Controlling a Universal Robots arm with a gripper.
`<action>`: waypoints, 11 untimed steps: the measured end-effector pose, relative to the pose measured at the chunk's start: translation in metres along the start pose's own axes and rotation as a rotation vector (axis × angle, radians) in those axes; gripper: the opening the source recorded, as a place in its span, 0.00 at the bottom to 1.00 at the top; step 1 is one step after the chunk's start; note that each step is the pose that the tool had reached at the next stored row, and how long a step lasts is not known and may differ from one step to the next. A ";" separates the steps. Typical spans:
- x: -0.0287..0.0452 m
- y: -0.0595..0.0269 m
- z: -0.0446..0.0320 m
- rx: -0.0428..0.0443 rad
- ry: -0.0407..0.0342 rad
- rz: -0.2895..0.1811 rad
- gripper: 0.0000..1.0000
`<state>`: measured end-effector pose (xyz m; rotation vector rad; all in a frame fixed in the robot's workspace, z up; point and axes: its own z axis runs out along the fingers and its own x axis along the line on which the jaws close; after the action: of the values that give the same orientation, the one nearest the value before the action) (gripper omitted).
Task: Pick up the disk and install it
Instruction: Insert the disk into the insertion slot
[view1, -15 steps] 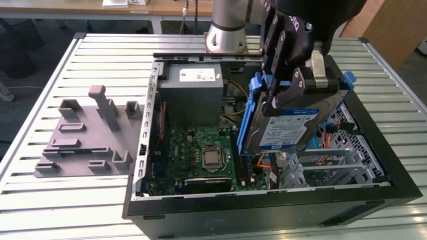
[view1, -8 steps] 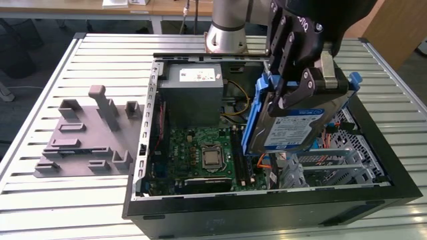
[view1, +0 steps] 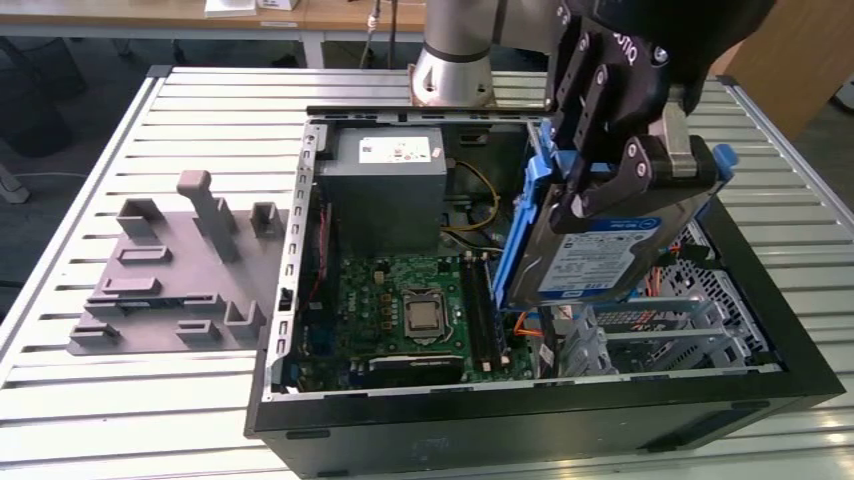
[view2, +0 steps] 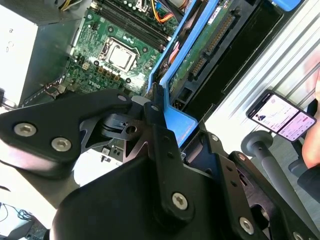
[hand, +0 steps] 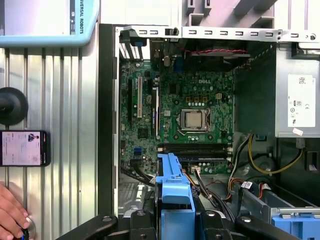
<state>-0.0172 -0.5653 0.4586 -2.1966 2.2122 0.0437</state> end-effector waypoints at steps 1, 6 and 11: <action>0.0000 -0.0012 0.0000 0.0000 0.0000 0.000 0.36; 0.0000 -0.0065 0.0000 0.0000 0.0000 0.000 0.36; 0.0017 -0.0088 0.0008 0.0000 -0.0001 0.000 0.36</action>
<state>-0.0084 -0.5671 0.4577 -2.1966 2.2121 0.0438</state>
